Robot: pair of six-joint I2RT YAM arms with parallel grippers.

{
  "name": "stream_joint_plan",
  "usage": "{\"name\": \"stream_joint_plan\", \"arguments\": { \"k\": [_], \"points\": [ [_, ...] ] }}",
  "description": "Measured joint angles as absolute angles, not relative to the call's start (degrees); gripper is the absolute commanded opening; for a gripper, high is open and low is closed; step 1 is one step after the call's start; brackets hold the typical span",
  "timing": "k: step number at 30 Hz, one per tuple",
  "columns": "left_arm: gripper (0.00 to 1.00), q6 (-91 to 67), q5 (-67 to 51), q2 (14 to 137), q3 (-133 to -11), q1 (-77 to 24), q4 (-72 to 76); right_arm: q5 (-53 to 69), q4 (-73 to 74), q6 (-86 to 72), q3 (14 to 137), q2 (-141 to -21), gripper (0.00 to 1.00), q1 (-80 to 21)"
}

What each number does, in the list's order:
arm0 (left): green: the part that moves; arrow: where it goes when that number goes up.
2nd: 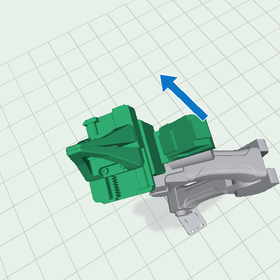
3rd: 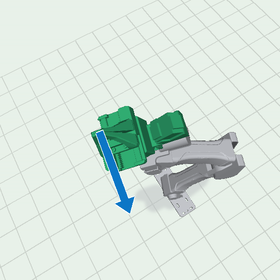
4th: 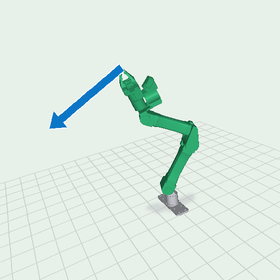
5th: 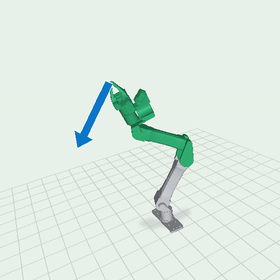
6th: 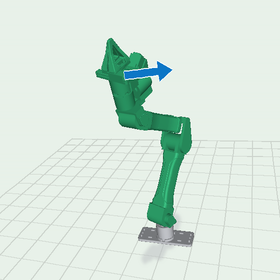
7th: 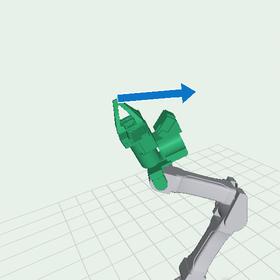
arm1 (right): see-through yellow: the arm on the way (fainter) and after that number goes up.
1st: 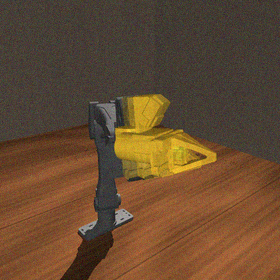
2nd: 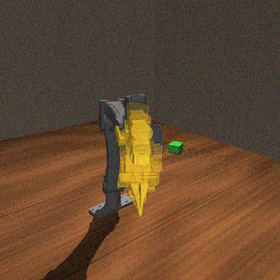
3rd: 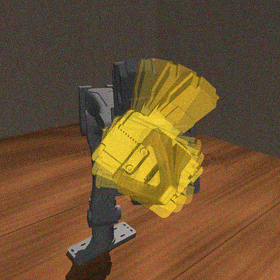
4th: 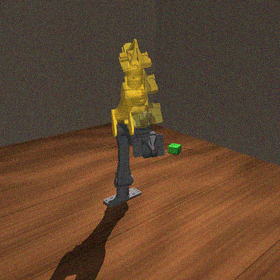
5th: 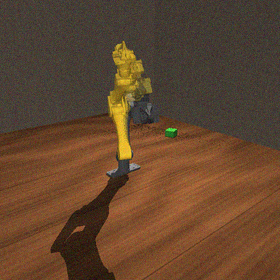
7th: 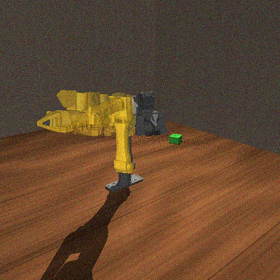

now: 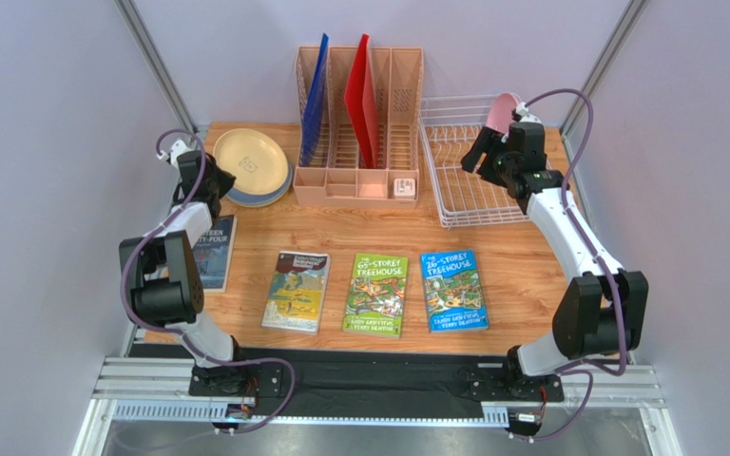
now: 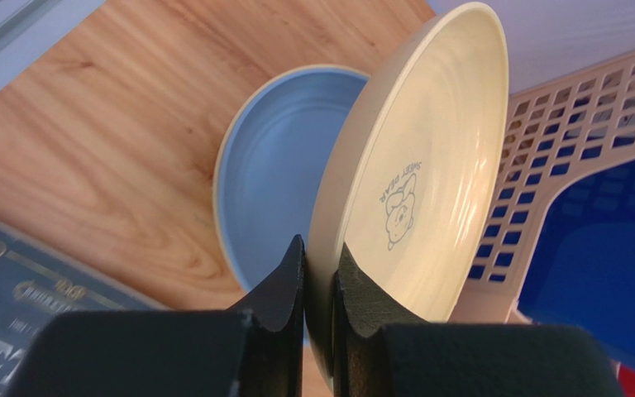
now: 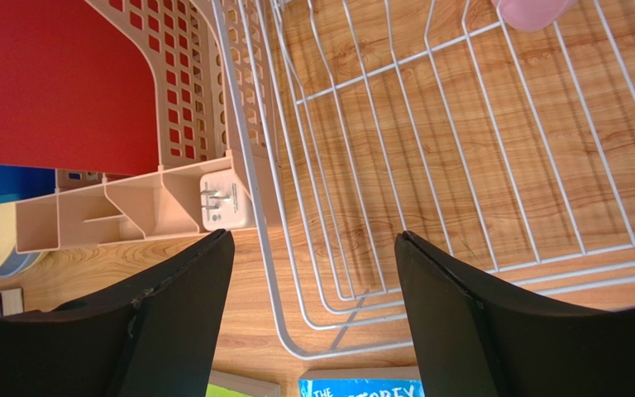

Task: Unload the plates from the dish rack

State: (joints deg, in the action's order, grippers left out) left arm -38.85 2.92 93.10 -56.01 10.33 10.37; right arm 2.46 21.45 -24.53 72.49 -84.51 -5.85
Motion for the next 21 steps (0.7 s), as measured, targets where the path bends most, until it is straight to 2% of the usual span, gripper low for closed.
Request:
{"name": "stream_joint_plan", "arguments": {
  "k": [7, 8, 9, 13, 14, 21],
  "points": [
    [0.03, -42.13, -0.62, 100.68, -59.53, 10.94, 15.22, 2.26, 21.3, -24.14, 76.27, -90.48, 0.77, -5.56],
    [0.06, -42.3, -1.04, 101.3, -59.55, 10.98, 15.42, 1.93, 21.3, -23.86, 77.03, -91.02, 0.77, -5.5],
    [0.09, -42.46, -1.1, 101.75, -59.53, 10.98, 15.44, 1.21, 21.37, -23.53, 77.84, -91.57, 0.77, -5.41],
    [0.33, -42.5, -1.28, 102.1, -59.51, 11.05, 15.66, -3.16, 21.56, -21.28, 81.97, -93.47, 0.77, -5.15],
    [0.48, -42.52, -1.56, 102.13, -59.51, 11.07, 15.92, -4.1, 21.61, -20.64, 83.29, -94.21, 0.77, -5.04],
    [0.59, -42.13, -3.07, 102.37, -58.92, 11.29, 17.23, -8.05, 21.58, -18.04, 91.61, -100.88, 0.77, -4.16]
  ]
}}
